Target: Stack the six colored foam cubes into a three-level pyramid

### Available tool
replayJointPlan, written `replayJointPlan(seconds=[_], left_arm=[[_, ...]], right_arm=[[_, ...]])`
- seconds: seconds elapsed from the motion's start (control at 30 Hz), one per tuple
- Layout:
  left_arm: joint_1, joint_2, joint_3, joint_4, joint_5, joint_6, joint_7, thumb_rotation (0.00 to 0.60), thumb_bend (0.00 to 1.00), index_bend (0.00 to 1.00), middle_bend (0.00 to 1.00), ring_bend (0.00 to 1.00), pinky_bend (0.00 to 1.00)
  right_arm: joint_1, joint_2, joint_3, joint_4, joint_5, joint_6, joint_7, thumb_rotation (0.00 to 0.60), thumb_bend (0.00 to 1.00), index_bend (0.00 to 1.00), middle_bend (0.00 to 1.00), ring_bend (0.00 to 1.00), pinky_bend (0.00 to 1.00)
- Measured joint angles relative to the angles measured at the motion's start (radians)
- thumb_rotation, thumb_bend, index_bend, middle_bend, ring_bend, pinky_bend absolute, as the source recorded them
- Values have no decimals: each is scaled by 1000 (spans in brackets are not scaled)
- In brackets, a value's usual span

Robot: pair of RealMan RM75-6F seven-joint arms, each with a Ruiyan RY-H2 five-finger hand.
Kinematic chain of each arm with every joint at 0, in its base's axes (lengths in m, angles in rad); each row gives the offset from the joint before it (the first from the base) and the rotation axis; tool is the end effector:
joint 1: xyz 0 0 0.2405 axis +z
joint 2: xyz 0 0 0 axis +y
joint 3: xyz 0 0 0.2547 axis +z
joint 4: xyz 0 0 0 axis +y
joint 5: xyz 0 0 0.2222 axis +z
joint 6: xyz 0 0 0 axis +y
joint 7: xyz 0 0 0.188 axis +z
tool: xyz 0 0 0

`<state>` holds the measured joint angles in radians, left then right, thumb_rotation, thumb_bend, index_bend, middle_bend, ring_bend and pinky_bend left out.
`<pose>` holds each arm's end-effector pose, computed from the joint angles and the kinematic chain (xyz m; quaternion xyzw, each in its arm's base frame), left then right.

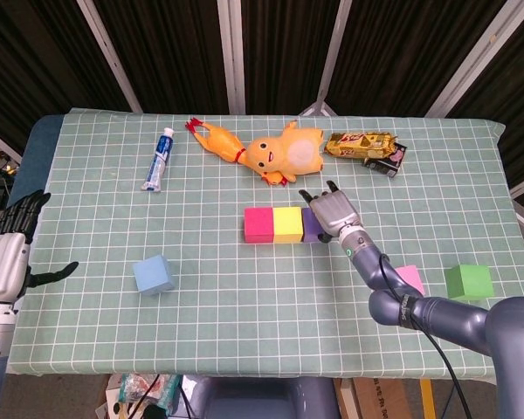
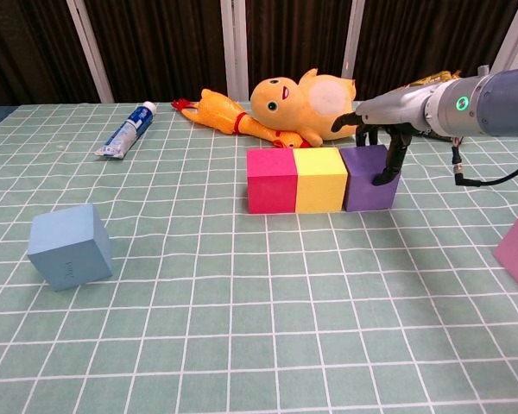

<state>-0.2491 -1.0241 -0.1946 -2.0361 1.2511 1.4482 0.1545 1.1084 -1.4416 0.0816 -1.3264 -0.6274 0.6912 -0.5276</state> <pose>-0.2127 0.2824 0.1665 -0.5320 -0.4306 -0.4717 0.5560 -0.1253 -0.4694 -0.0262 0.7927 -0.3463 0.2225 0.4496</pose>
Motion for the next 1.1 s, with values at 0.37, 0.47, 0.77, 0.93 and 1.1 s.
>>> replayJointPlan(seconds=[0.37, 0.47, 0.77, 0.93, 1.1], left_arm=[[1, 3, -1, -3, -1, -2, -1, 600, 109, 0, 19, 0, 21], [1, 3, -1, -5, 0, -2, 0, 600, 109, 0, 19, 0, 21], [3, 5, -4, -5, 0, -1, -5, 600, 109, 0, 19, 0, 20], [2, 5, -4, -4, -1, -3, -4, 600, 109, 0, 19, 0, 19], [2, 4, -4, -4, -2, -4, -3, 600, 109, 0, 19, 0, 19]], right_arm=[[7, -2, -3, -13, 17, 13, -7, 600, 274, 0, 391, 284, 0], [7, -4, -4, -15, 19, 17, -8, 600, 273, 0, 388, 284, 0], [10, -14, -4, -8, 40, 34, -18, 600, 273, 0, 387, 284, 0], [11, -17, -5, -4, 42, 33, -19, 600, 273, 0, 387, 284, 0], [11, -19, -4, -5, 43, 35, -19, 600, 274, 0, 368, 284, 0]])
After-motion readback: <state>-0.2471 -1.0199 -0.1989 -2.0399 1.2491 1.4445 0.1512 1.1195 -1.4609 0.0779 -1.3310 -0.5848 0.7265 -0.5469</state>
